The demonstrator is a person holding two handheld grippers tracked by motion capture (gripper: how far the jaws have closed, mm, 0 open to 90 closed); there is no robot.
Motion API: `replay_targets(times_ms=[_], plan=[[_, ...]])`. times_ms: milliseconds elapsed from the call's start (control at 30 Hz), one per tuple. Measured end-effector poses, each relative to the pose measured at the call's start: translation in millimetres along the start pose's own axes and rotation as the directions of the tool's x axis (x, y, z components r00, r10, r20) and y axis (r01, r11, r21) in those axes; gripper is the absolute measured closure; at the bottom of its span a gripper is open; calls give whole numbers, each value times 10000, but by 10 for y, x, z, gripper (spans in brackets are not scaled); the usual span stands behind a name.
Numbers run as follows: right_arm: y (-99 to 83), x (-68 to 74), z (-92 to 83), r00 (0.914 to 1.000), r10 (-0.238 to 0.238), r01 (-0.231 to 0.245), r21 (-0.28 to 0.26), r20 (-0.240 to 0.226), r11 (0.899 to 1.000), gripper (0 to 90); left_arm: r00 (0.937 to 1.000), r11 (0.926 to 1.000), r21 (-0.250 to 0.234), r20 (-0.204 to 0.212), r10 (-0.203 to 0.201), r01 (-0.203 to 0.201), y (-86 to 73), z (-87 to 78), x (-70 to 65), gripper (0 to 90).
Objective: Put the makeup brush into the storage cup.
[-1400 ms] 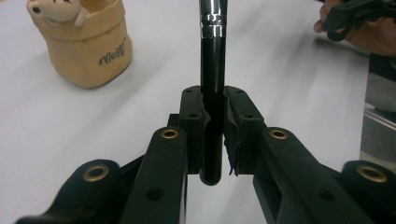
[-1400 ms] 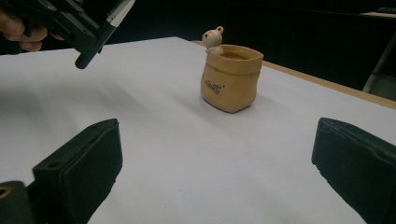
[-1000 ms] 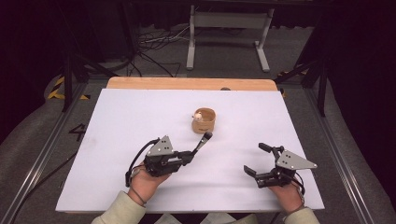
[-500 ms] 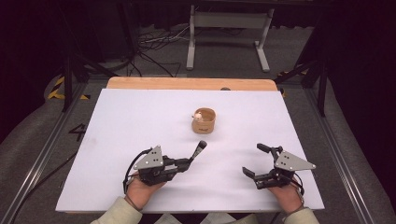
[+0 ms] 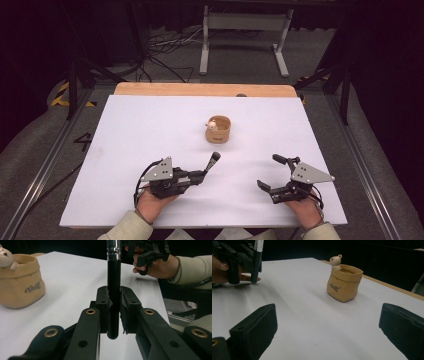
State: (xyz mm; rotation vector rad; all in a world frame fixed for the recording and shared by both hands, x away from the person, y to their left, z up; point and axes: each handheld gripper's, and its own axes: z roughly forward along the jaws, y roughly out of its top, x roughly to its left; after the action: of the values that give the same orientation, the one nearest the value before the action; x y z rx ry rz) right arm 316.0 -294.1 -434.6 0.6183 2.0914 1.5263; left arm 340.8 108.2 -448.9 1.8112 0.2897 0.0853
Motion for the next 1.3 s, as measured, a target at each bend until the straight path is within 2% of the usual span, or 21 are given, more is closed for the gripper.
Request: replay_targets(times_ms=[200, 300, 367, 433, 467, 533, 667, 1033, 1300], plan=[[99, 63, 37, 9997, 32, -38, -240, -249, 9997, 18, 10000, 10000, 20, 27, -42, 42, 1, 3, 2, 786], [176, 125, 99, 9974, 106, -127, -286, -713, 9995, 5, 10000, 10000, 5, 28, -13, 13, 0, 2, 1, 786], [203, 150, 124, 9966, 150, -171, -257, -812, 9995, 6, 10000, 10000, 14, 27, -15, 15, 1, 2, 3, 786], [265, 207, 185, 9935, 241, -287, -401, -1108, 9988, 13, 10000, 10000, 1, 30, -54, 54, 1, 4, -2, 785], [330, 248, 245, 9893, 309, -385, -508, -1426, 9980, 26, 10000, 10000, 5, 46, -41, 41, 1, 6, -3, 785], [356, 263, 266, 9885, 314, -399, -545, -1480, 9977, 31, 10000, 10000, -6, 46, -31, 31, 1, 9, -8, 785], [471, 331, 397, 9817, 321, -465, -730, -1877, 9962, 57, 10000, 10000, -20, 28, 8, -8, 1, 8, -11, 785], [586, 420, 642, 9714, 319, -525, -815, -2352, 9953, 98, 9999, 9999, 65, -37, 103, -103, 8, 15, -22, 786], [637, 515, 816, 9584, 164, -407, -798, -2848, 9960, 155, 9998, 9998, 130, -62, 180, -179, 13, 21, -38, 785]])
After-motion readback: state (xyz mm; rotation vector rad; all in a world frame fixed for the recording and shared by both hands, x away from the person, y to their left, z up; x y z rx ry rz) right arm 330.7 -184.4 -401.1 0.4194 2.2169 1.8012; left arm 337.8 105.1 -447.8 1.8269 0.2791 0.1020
